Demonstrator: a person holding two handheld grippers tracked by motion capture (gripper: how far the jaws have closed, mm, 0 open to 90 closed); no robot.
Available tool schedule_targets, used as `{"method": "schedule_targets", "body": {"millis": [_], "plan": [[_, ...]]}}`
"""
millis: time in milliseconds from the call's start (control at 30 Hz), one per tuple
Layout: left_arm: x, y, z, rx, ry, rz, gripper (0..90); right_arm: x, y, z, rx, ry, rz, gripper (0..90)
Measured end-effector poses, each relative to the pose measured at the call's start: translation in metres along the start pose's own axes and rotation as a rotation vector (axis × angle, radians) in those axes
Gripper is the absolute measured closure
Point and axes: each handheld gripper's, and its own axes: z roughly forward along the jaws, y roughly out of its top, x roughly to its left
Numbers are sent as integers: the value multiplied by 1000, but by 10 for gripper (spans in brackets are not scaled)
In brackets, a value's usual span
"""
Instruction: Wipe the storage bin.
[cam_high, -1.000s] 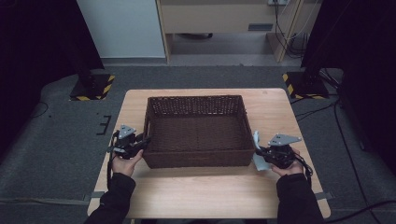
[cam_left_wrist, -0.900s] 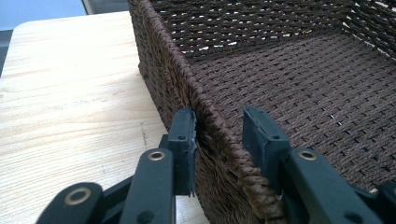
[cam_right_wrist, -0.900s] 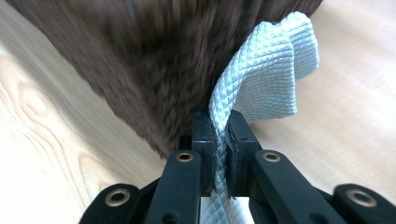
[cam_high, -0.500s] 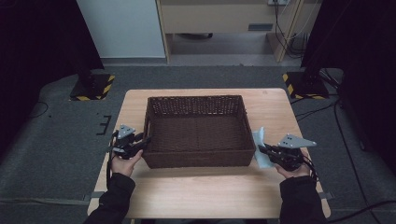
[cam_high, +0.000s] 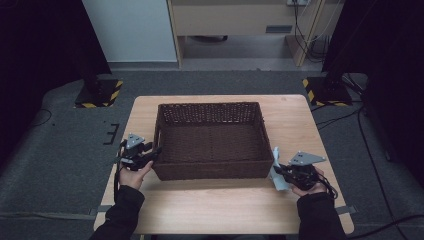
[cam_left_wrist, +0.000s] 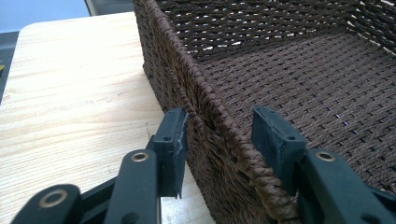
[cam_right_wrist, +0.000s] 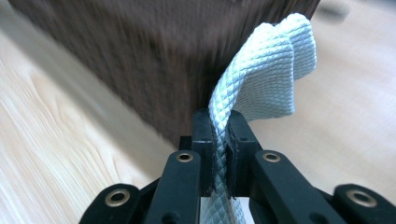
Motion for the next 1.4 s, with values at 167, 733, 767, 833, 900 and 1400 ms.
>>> {"method": "schedule_targets", "body": {"millis": [167, 733, 767, 833, 900, 1400], "plan": [[0, 0, 0, 1, 0, -2, 538, 6, 13, -30, -138, -2, 15, 845], [2, 0, 1, 2, -10, -13, 514, 5, -17, 15, 106, 11, 72, 844], [2, 0, 0, 1, -9, -12, 514, 3, -17, 12, 96, -2, 81, 844], [1, 0, 0, 2, -4, -8, 512, -1, -17, 4, 75, -19, 93, 844], [1, -1, 0, 0, -5, -8, 511, -8, -18, -6, 54, -58, 123, 844], [2, -1, 0, -1, -6, -8, 502, -54, -49, -25, 135, -233, 290, 842]]}}
